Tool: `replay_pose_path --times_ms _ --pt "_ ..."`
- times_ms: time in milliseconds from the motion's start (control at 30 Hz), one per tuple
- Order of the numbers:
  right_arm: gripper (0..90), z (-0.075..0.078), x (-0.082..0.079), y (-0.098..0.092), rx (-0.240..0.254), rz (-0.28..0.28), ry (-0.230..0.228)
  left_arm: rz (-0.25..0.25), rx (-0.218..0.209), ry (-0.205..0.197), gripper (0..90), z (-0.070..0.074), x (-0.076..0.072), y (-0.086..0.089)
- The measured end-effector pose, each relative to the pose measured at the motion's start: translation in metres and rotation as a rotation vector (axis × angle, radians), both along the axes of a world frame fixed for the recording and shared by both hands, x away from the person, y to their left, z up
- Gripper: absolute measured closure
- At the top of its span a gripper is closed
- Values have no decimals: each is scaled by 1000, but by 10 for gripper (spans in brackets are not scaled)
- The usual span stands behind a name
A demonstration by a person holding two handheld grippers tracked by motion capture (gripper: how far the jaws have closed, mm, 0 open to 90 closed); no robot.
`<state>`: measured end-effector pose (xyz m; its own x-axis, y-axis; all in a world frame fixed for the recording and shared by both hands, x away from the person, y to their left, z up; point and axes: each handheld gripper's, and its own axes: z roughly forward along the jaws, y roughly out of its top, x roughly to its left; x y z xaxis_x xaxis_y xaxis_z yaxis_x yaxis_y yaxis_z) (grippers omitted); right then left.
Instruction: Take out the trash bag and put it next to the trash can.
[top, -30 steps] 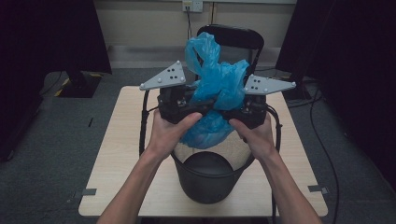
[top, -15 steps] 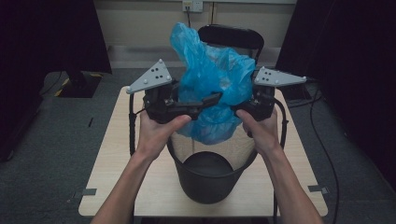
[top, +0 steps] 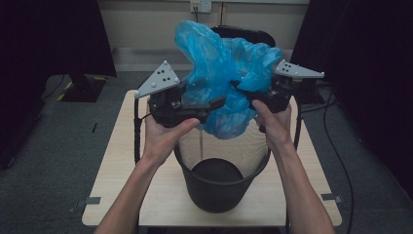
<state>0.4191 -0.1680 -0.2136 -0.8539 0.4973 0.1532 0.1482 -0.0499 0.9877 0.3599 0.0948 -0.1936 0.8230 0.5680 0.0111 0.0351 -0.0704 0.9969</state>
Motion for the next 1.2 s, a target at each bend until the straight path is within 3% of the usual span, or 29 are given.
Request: replay_pose_path --times_ms 67,233,367,400,433,500,600,700,833,1000,1067,1200 --pt "898 -1 0 -2 -6 -12 2 25 36 20 282 -6 6 1" --pt "898 4 -1 -6 -5 -30 -13 -18 -4 86 233 -21 24 5" --pt "898 12 0 -6 4 -37 -24 -6 73 96 171 -23 33 -6" --pt "898 13 0 -6 7 -37 -29 16 105 92 171 -22 34 -10" --pt "899 14 0 -5 9 -35 -30 45 135 86 212 -23 35 -14" --pt "899 15 0 -3 11 -31 -33 76 182 70 400 -24 39 -20" --pt "899 15 1 -1 15 -36 -30 53 148 64 598 -25 44 -24" --pt "899 18 6 -4 24 -36 -25 40 115 56 680 -25 50 -25" --pt "898 22 17 -8 31 -37 -3 8 42 82 702 -26 62 -23" --pt "898 22 28 -8 22 -60 6 -15 -15 115 714 -29 75 -20" --pt "898 23 34 -8 20 -71 11 -15 -34 128 720 -29 80 -19" --pt "898 23 43 -11 37 -79 31 -13 -33 137 724 -24 86 -21"
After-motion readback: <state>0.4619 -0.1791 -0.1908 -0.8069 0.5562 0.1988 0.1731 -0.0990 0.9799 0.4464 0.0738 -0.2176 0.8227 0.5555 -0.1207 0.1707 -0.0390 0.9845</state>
